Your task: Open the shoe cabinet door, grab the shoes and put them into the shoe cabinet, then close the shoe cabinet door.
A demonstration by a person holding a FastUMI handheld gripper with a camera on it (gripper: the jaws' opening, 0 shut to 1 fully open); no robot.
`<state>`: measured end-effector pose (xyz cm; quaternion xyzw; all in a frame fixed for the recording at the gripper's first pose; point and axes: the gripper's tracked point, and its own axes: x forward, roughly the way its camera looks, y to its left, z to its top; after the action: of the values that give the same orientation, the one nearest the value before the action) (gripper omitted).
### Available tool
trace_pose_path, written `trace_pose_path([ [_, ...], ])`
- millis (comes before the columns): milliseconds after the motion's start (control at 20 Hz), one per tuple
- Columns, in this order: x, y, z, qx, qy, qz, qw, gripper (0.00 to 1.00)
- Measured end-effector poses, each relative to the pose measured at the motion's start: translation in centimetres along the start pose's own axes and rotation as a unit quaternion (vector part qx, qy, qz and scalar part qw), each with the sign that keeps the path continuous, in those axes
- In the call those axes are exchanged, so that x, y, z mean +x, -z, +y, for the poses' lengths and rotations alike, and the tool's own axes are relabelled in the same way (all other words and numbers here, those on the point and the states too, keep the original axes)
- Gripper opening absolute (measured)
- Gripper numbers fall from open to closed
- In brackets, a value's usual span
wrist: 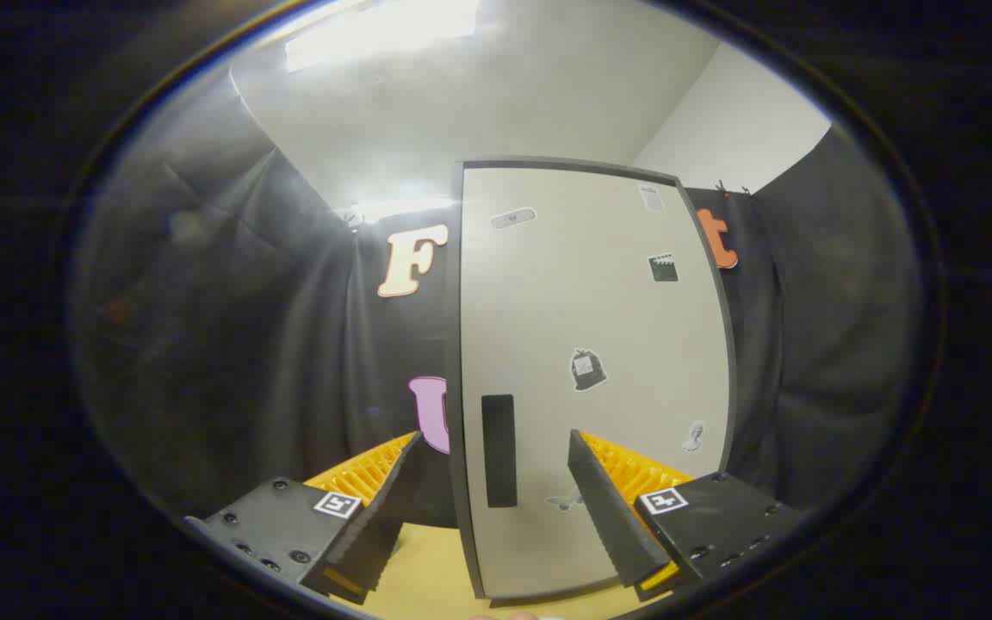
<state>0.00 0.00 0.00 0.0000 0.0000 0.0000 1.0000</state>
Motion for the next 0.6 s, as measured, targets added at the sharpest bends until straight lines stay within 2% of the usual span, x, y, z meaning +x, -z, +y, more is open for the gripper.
trace_pose_path([
  [600,2.7,0.5,-0.1,0.003,-0.001,-0.002,1.0,1.0],
])
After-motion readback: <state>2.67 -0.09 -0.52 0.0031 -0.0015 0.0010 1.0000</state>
